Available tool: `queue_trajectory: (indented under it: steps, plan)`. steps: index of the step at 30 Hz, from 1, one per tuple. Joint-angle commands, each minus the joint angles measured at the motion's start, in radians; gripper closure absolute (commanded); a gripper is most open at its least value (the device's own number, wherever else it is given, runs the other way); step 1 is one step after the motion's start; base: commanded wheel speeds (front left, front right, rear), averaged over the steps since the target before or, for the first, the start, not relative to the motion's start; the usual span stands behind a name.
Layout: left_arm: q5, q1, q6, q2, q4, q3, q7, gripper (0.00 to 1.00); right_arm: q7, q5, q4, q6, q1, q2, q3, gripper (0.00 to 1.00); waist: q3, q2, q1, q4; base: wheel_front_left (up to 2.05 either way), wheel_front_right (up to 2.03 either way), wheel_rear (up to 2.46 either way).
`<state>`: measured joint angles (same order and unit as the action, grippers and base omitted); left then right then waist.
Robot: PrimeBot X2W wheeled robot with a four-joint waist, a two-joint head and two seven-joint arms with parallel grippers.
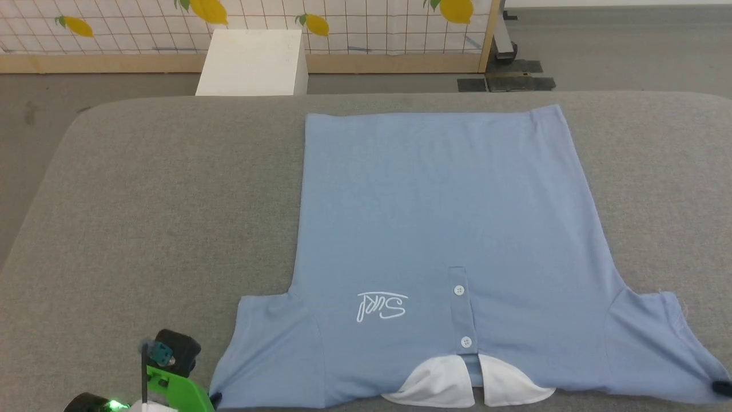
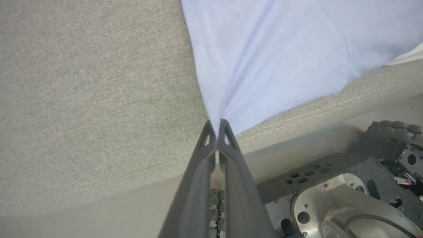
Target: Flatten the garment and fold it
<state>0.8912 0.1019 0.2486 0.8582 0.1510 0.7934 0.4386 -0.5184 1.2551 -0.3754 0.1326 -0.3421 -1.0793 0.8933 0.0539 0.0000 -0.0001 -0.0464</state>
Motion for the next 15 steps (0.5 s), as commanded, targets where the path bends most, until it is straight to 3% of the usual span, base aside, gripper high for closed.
queue_trajectory:
  steps: [1, 3, 15]
  plan:
    - [0.001, -0.006, 0.012, 0.004, 0.009, -0.007, -0.002, 1.0, 0.01, -0.01, -0.003, -0.002, 0.012, 0.006, -0.016, 1.0, 0.009, 0.0, 0.0001, 0.005, 0.0, 0.0, 0.0]
    - [-0.001, 0.006, 0.019, -0.001, 0.028, -0.013, -0.001, 1.0, 0.029, -0.02, 0.004, -0.002, 0.006, 0.013, -0.041, 0.0, 0.018, 0.0, 0.0001, 0.012, 0.0, 0.0, 0.0]
    - [-0.052, 0.089, 0.072, -0.016, 0.19, -0.039, 0.009, 1.0, -0.008, -0.06, 0.122, -0.002, -0.156, 0.004, -0.233, 0.0, 0.177, 0.0, 0.0001, 0.1, 0.0, 0.0, 0.0]
